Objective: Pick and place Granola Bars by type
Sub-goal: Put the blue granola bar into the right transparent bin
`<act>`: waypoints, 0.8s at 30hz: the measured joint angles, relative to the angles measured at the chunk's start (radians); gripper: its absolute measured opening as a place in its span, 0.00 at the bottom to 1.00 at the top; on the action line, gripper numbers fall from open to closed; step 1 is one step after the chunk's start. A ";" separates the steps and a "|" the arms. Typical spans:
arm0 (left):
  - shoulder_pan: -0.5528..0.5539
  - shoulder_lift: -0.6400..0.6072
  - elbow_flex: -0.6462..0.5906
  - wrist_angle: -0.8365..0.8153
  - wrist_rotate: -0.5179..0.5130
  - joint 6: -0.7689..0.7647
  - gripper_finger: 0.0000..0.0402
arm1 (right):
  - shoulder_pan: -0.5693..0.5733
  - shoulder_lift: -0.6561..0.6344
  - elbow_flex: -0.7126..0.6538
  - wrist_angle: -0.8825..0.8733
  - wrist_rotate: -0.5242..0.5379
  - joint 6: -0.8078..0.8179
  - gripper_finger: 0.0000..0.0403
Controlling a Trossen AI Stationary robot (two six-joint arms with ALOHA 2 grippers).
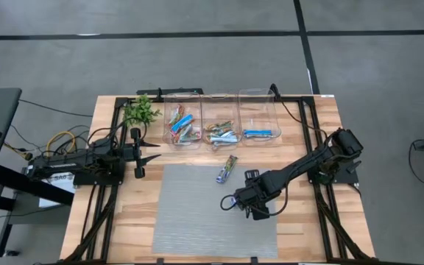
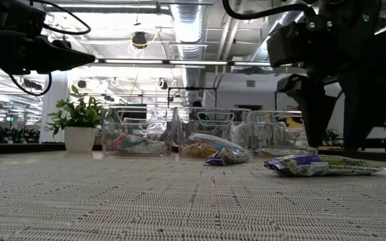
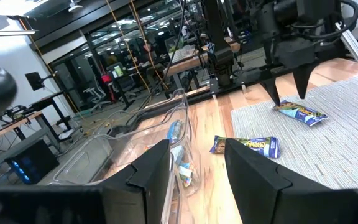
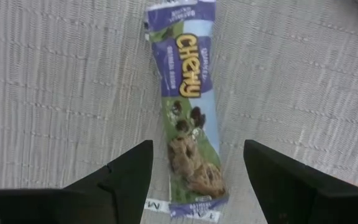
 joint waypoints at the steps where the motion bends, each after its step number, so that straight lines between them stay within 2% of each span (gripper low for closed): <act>1: 0.000 0.000 0.000 0.000 0.000 0.000 0.37 | 0.000 0.000 -0.005 0.009 -0.003 0.000 0.61; 9: 0.000 0.000 0.000 0.000 0.000 0.000 0.37 | 0.000 0.000 -0.064 0.085 -0.057 -0.026 0.61; 14: 0.000 0.000 0.000 0.000 0.000 0.000 0.37 | 0.001 0.000 -0.084 0.102 -0.055 -0.027 0.58; 18: 0.000 0.000 0.000 0.000 0.000 0.000 0.37 | -0.001 0.000 -0.084 0.101 -0.050 -0.052 0.49; 24: 0.000 0.000 0.000 0.000 0.000 0.000 0.37 | 0.000 0.000 -0.084 0.097 0.002 -0.062 0.27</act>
